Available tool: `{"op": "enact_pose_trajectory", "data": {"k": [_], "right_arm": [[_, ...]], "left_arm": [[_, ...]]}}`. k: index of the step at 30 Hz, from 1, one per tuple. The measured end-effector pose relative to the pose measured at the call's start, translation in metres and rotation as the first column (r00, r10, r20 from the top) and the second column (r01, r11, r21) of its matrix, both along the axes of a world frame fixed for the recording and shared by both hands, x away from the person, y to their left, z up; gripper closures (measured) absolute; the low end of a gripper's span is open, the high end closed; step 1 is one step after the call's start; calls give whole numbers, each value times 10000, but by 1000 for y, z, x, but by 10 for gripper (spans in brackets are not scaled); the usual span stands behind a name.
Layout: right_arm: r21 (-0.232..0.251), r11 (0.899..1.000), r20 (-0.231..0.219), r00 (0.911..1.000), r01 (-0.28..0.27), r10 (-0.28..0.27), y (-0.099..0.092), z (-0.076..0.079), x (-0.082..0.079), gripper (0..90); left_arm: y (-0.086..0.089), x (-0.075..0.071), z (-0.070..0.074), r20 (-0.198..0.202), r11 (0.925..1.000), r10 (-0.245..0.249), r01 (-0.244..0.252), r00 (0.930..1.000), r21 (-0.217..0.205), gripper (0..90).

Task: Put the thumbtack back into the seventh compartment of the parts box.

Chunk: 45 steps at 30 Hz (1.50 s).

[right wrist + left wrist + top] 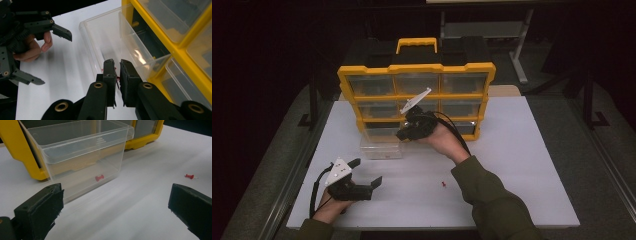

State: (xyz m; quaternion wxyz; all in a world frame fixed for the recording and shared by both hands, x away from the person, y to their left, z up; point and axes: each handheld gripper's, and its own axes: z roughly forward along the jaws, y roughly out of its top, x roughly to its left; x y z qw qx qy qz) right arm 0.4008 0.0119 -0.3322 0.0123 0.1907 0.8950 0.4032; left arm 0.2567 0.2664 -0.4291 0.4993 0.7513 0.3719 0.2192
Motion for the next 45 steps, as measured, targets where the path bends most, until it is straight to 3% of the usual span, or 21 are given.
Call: {"op": "enact_pose_trajectory", "data": {"k": [3,6,7,24,45], "right_arm": [[-77,9999,159,9998,-101,102,4,-1,3,824],[-147,9999,70,10000,-20,21,9,-1,4,823],[-212,9997,-167,9998,118,-121,10,-1,4,823],[-722,9974,-343,9994,58,-83,34,-12,11,823],[-1113,9937,-109,9999,-142,130,46,-27,18,809]], "left_arm": [[0,0,0,-24,10000,-18,18,10000,7,0],[0,0,0,-54,10000,-63,64,10000,46,0],[0,0,0,-75,9999,-77,78,9999,80,0],[0,0,0,-11,9999,-73,73,10000,70,0],[0,-1,0,-2,10000,-68,68,10000,72,0]]}}
